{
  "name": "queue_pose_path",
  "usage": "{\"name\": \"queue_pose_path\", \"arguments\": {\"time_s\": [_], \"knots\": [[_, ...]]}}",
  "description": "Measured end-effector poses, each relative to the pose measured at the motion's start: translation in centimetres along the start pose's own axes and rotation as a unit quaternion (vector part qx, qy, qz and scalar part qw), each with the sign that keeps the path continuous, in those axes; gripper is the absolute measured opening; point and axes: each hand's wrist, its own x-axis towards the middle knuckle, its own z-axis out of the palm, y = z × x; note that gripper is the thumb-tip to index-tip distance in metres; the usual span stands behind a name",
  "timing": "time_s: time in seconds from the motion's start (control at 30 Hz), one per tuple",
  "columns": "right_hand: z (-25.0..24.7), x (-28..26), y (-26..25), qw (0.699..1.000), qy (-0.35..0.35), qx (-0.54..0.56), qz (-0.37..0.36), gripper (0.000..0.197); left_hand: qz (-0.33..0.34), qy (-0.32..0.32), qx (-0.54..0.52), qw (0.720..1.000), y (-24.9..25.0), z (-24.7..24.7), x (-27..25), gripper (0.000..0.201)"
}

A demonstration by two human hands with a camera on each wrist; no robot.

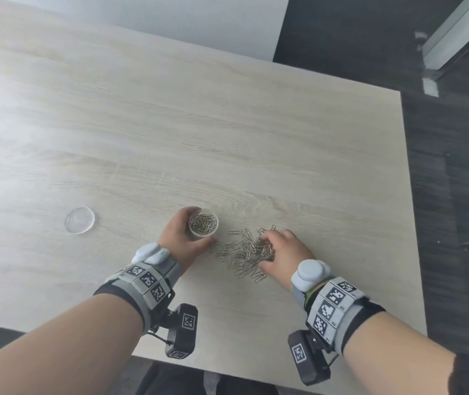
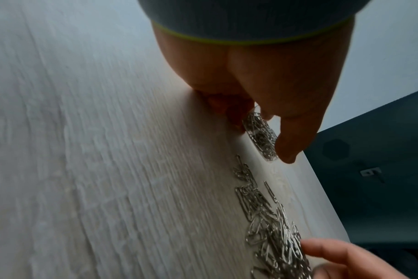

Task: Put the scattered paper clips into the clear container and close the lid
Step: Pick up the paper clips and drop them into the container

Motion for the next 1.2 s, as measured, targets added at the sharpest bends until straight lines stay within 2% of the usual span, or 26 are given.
{"name": "queue_pose_path", "arguments": {"time_s": [0.17, 0.3, 0.37, 0.47, 0.63, 0.8, 0.97, 1.07, 1.2], "knots": [[-0.1, 0.5, -0.7, 0.999, 0.017, 0.041, -0.011, 0.066, -0.002, -0.002, -0.008, 1.0, -0.1, -0.1, -0.1, 0.075], [-0.2, 0.1, -0.1, 0.999, 0.019, 0.004, -0.026, 0.082, 0.002, -0.002, -0.01, 1.0, -0.2, -0.1, -0.1, 0.075], [-0.2, 0.1, -0.2, 0.999, 0.013, -0.014, -0.03, 0.084, 0.007, -0.003, -0.005, 1.0, -0.3, -0.1, -0.2, 0.074], [-0.2, 0.5, -0.9, 0.999, 0.001, -0.021, -0.046, 0.073, 0.018, -0.01, 0.003, 1.0, -0.3, -0.3, -0.4, 0.076], [0.1, 0.9, -1.7, 0.998, 0.02, -0.009, -0.059, 0.04, 0.024, -0.017, 0.01, 1.0, -0.3, -0.5, -1.0, 0.076], [-0.1, 1.0, -1.4, 0.998, 0.033, 0.009, -0.052, 0.022, 0.022, -0.017, 0.011, 1.0, -0.5, -0.5, -1.1, 0.074], [-0.6, 0.8, -0.8, 0.998, 0.052, 0.03, -0.028, 0.01, 0.021, -0.019, 0.008, 1.0, -0.6, -0.5, -1.0, 0.074], [-0.8, 0.9, -0.5, 0.997, 0.069, 0.025, -0.016, 0.014, 0.021, -0.026, 0.008, 0.999, -0.7, -0.6, -1.0, 0.075], [-0.7, 1.2, -0.2, 0.994, 0.087, 0.071, 0.014, 0.019, 0.02, -0.027, 0.008, 0.999, -0.7, -0.7, -1.0, 0.076]]}}
